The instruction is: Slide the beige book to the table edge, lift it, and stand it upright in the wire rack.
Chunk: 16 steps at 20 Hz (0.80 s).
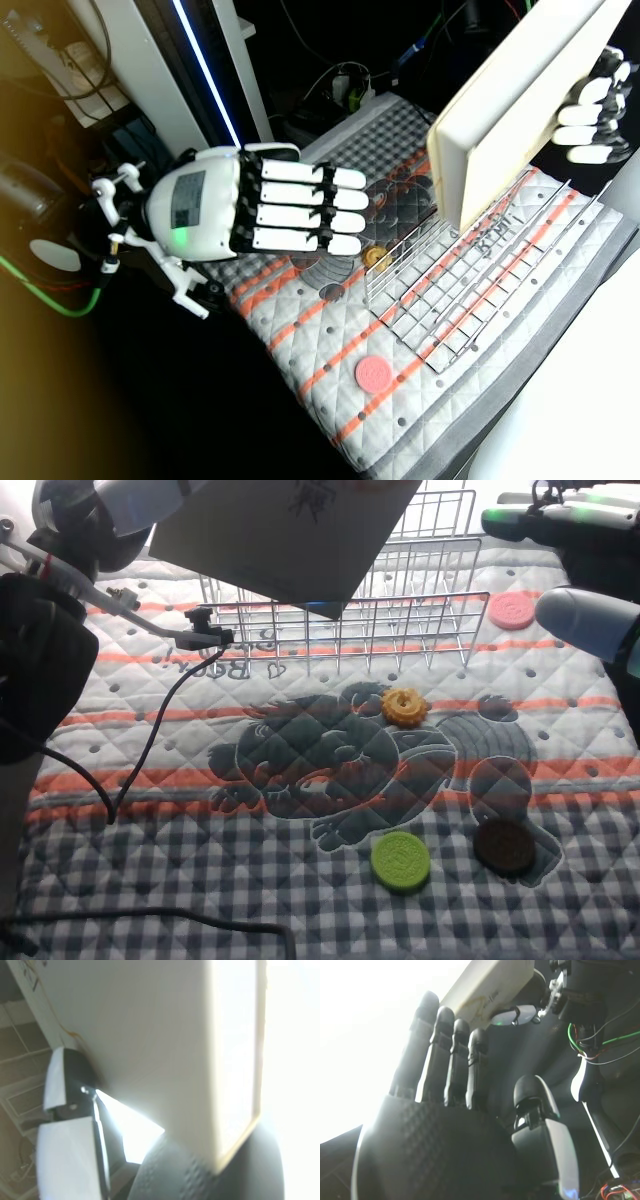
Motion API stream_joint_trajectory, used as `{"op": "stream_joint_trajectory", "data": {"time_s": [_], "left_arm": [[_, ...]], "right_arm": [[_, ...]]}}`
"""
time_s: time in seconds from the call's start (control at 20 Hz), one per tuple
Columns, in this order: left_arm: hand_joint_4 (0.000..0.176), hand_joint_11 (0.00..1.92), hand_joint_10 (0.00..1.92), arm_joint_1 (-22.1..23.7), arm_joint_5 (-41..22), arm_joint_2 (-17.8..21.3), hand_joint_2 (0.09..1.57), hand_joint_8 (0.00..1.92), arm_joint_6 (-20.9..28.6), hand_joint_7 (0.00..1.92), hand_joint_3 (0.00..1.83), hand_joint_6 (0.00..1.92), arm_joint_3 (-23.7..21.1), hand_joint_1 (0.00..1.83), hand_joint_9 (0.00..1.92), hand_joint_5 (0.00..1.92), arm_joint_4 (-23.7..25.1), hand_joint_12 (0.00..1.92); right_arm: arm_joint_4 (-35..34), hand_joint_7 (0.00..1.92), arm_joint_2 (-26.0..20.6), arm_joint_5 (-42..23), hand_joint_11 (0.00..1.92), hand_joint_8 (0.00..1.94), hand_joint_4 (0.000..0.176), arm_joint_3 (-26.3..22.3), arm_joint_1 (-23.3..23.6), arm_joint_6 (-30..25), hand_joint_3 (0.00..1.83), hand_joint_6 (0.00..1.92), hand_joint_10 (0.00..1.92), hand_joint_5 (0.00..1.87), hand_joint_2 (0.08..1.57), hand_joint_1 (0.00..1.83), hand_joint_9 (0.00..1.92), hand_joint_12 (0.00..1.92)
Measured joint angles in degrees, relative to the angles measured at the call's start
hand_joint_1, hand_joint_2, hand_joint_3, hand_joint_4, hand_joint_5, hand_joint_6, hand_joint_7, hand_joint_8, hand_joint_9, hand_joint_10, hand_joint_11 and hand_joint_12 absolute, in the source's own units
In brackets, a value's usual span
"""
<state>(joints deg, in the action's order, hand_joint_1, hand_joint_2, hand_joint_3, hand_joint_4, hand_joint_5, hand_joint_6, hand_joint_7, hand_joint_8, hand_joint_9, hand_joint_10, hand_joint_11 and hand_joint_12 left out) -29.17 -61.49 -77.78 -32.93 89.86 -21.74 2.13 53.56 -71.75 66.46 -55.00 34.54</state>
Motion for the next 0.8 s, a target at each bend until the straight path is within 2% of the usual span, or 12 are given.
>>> {"op": "stream_joint_trajectory", "data": {"time_s": [0.15,0.2,0.25,0.35,0.45,0.5,0.55,0.6,0.65,0.7,0.75,0.8], "left_arm": [[0.000,0.79,1.14,-2.5,-1.4,-0.7,1.07,0.89,0.3,1.06,0.00,0.62,0.0,1.39,0.96,1.13,-2.4,1.22],[0.000,0.72,1.15,-3.3,-1.3,-1.0,1.07,0.91,0.4,1.06,0.00,0.63,0.0,1.39,0.95,1.12,-3.2,1.25],[0.000,0.71,1.18,-4.3,-1.0,-1.4,1.08,0.90,0.4,1.06,0.00,0.69,-0.1,1.39,0.94,1.07,-3.8,1.28],[0.000,0.72,1.16,-5.4,-2.5,-1.3,1.07,0.82,0.9,1.10,0.00,0.77,-0.5,1.39,0.95,1.04,-4.5,1.22],[0.000,0.64,1.18,-6.4,-3.7,-1.2,1.08,0.77,1.1,1.11,0.00,0.74,-0.9,1.38,0.91,1.08,-5.2,1.19],[0.000,0.51,1.19,-7.0,-3.7,-0.8,1.08,0.76,0.9,1.15,0.00,0.79,-1.7,1.38,0.88,1.03,-5.6,1.16],[0.000,0.10,0.51,-7.5,-3.3,-0.6,1.10,0.97,0.5,1.00,0.00,0.30,-2.1,1.36,0.68,0.82,-5.6,0.84],[0.043,0.02,0.19,-7.9,-2.5,-0.3,1.10,0.37,0.1,0.83,0.00,0.08,-2.7,1.24,0.69,0.70,-5.4,0.63],[0.132,0.00,0.01,-8.3,-1.8,-0.2,1.06,0.02,-0.1,0.54,0.00,0.00,-3.0,1.08,0.59,0.32,-4.2,0.57],[0.132,0.00,0.01,-8.3,-1.2,0.2,1.06,0.02,-0.2,0.54,0.00,0.00,-3.6,1.08,0.59,0.32,-3.8,0.57],[0.174,0.00,0.00,-8.3,-1.0,0.9,1.03,0.00,0.0,0.30,0.00,0.00,-4.1,0.93,0.36,0.06,-3.7,0.42],[0.176,0.00,0.00,-8.3,-1.1,1.7,1.03,0.00,0.0,0.26,0.00,0.00,-4.6,0.90,0.33,0.01,-3.7,0.49]], "right_arm": [[0.2,0.44,0.2,0.0,0.54,0.00,0.000,0.0,0.0,-0.2,0.01,0.00,0.01,0.46,1.42,0.00,0.48,0.01],[0.2,0.44,0.2,-0.1,0.55,0.00,0.000,0.0,0.0,-0.2,0.01,0.00,0.01,0.46,1.42,0.00,0.49,0.01],[0.2,0.44,0.2,-0.1,0.55,0.00,0.000,0.0,0.0,-0.2,0.01,0.00,0.01,0.46,1.43,0.00,0.49,0.01],[0.0,0.44,0.2,-0.3,0.55,0.00,0.000,0.0,0.0,-0.2,0.01,0.00,0.01,0.46,1.43,0.00,0.50,0.01],[-0.1,0.44,0.1,-0.4,0.55,0.00,0.000,0.0,0.0,-0.2,0.01,0.00,0.01,0.45,1.43,0.00,0.50,0.01],[-0.2,0.43,0.1,-0.5,0.54,0.00,0.000,-0.2,0.0,-0.2,0.01,0.00,0.00,0.45,1.44,0.00,0.49,0.00],[-0.2,0.43,0.1,-0.5,0.53,0.00,0.000,-0.2,0.0,-0.3,0.01,0.00,0.00,0.44,1.45,0.00,0.47,0.00],[-0.3,0.43,0.0,-0.5,0.54,0.00,0.000,-0.4,0.0,-0.3,0.01,0.00,0.00,0.44,1.45,0.00,0.48,0.00],[-0.2,0.43,0.0,-0.7,0.55,0.00,0.000,-0.4,-0.2,-0.4,0.01,0.00,0.01,0.45,1.44,0.00,0.50,0.01],[-0.3,0.43,0.0,-0.8,0.55,0.00,0.000,-0.5,-0.3,-0.4,0.01,0.00,0.01,0.45,1.44,0.00,0.50,0.01],[-0.3,0.44,0.0,-0.7,0.56,0.00,0.000,-0.6,-0.3,-0.4,0.01,0.00,0.01,0.45,1.46,0.00,0.50,0.01],[-0.6,0.44,-0.2,-0.8,0.56,0.01,0.000,-0.8,-0.4,-0.4,0.01,0.00,0.01,0.46,1.46,0.00,0.51,0.01]]}}
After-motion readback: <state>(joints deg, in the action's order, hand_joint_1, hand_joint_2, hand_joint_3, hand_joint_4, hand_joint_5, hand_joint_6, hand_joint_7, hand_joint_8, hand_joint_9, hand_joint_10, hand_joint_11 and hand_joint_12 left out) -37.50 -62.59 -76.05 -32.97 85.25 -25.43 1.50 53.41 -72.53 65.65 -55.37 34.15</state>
